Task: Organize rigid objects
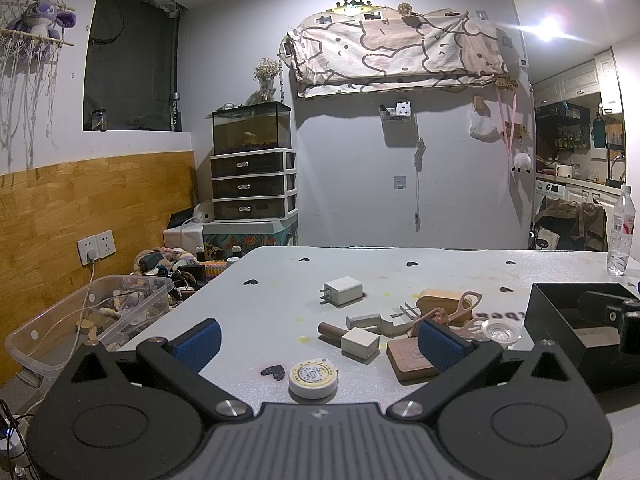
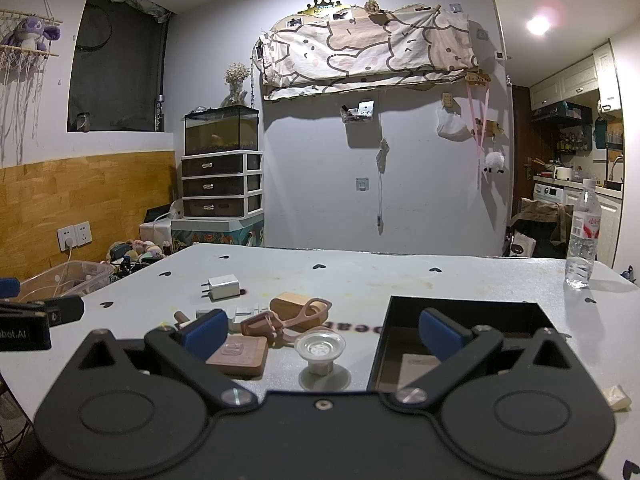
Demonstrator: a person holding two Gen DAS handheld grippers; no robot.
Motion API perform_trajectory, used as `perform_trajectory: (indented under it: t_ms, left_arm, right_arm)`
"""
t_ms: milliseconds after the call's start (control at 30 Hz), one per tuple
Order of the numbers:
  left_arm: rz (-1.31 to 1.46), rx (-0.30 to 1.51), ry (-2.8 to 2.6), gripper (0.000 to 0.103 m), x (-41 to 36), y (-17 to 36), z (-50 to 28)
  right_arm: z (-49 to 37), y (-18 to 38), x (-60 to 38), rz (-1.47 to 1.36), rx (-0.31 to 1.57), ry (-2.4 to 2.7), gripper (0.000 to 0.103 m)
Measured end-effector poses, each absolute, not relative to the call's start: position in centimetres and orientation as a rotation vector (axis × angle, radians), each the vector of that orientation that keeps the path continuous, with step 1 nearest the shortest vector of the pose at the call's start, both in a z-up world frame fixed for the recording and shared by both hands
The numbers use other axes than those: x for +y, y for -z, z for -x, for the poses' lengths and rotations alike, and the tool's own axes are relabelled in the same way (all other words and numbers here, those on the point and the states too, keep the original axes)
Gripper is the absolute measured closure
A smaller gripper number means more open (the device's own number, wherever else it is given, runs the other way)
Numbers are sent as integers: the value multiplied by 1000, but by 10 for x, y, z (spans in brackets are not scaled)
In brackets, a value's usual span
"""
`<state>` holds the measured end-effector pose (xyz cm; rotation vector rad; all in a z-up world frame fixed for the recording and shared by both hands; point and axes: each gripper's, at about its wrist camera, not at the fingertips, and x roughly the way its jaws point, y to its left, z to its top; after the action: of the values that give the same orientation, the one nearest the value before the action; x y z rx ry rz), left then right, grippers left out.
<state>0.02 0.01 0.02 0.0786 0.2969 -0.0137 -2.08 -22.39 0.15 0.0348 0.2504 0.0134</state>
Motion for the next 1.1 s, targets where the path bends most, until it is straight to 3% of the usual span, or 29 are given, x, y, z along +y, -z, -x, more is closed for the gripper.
perform_trajectory:
  t_ms: [567, 1100]
  left_arm:
    - [-77, 308, 10, 0, 0, 1, -2]
    - [-65, 404, -24, 0, -6, 23, -43]
  right_arm:
    - [20, -4, -232, -36, 250, 1, 0]
    - [18, -4, -315, -2, 264, 231, 0]
